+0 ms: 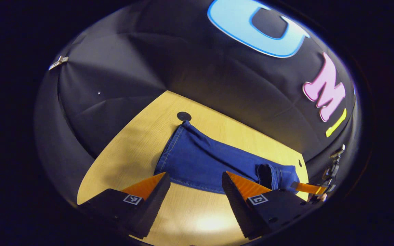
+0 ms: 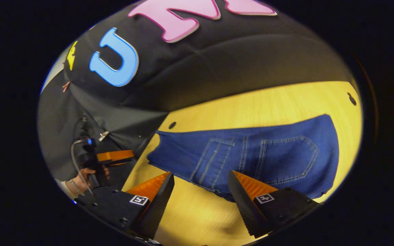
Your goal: Grasp the waist and the cuffs of the jeans and fold them to make the two legs overlap; first hold the waist and fold one-third of the jeans toward the cuffs, then hold the cuffs and fold the remaining one-third in the same direction to finish folding.
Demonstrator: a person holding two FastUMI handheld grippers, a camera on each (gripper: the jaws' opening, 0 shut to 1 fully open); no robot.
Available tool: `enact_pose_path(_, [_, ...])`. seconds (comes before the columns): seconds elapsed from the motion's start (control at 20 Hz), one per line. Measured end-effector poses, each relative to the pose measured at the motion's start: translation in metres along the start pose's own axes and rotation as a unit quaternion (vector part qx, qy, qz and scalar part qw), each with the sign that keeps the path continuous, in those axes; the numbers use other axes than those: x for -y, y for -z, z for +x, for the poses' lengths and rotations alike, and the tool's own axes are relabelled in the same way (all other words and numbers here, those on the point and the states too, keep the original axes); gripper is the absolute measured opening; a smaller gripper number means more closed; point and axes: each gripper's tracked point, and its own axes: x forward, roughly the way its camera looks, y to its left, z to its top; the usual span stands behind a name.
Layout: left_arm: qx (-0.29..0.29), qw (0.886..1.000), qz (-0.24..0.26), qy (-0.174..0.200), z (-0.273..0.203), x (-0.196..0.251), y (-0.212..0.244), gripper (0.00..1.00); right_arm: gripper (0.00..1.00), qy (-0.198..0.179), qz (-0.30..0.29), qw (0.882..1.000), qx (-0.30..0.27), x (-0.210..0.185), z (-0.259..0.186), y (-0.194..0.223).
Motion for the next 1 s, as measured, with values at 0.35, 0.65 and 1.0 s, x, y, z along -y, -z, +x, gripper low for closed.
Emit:
enact_pose_path(0.35, [-0.145,0.984,-0.059,-0.085,0.058,-0.048,0.041,0.97,0.97,0.012,-0.037,0.999,0.028,-0.003,-0.053,-0.023])
enact_pose_path(0.65, [-0.167,0.979,0.005,-0.119,0.072,-0.054,0.039,0.93,0.97,0.042,-0.023,0.998,0.032,0.023,-0.067,-0.024])
enact_pose_path(1.0, [-0.187,0.967,0.090,-0.148,0.080,-0.055,0.036,0.94,0.97,0.054,-0.025,0.998,0.022,0.030,-0.068,-0.019])
